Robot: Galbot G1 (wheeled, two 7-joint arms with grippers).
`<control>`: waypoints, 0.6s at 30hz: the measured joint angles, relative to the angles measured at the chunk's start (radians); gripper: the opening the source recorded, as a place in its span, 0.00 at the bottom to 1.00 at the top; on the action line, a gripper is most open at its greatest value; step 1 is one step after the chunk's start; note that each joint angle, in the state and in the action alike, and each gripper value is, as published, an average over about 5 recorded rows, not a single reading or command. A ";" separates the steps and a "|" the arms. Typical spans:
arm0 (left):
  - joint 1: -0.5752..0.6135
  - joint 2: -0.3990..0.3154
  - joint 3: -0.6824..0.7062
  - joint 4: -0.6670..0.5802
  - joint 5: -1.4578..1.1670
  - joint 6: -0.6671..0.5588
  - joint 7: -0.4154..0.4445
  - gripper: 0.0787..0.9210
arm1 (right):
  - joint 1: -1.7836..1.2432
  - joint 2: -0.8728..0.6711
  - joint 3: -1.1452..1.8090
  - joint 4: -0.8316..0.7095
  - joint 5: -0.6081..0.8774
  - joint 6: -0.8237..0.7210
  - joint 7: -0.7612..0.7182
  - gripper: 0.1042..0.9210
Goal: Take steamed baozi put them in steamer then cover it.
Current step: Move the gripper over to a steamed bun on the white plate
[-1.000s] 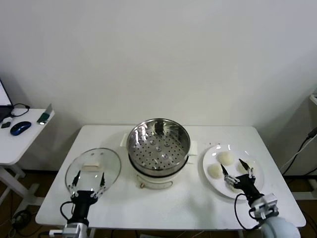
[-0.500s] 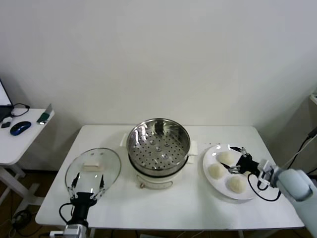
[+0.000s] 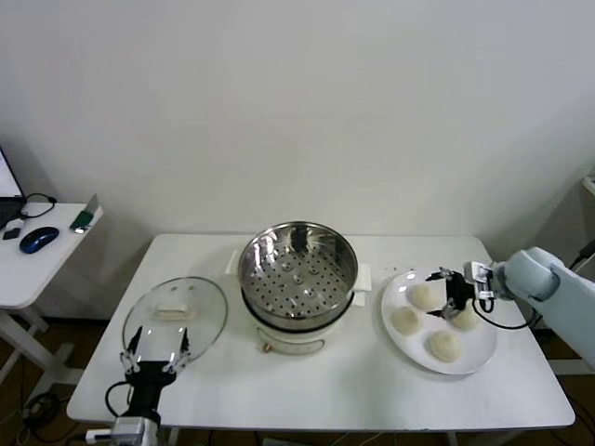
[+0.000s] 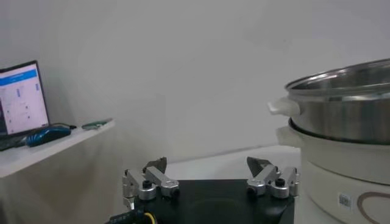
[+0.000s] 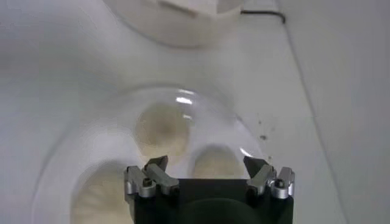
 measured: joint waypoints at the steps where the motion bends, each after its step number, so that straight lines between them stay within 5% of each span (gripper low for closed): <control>1: 0.000 0.000 -0.002 -0.001 -0.002 0.002 -0.001 0.88 | 0.025 0.012 -0.031 -0.020 0.000 0.001 -0.008 0.88; 18: -0.020 0.000 -0.025 -0.017 -0.029 0.056 -0.020 0.88 | 0.187 0.231 -0.267 -0.298 -0.046 0.032 -0.068 0.88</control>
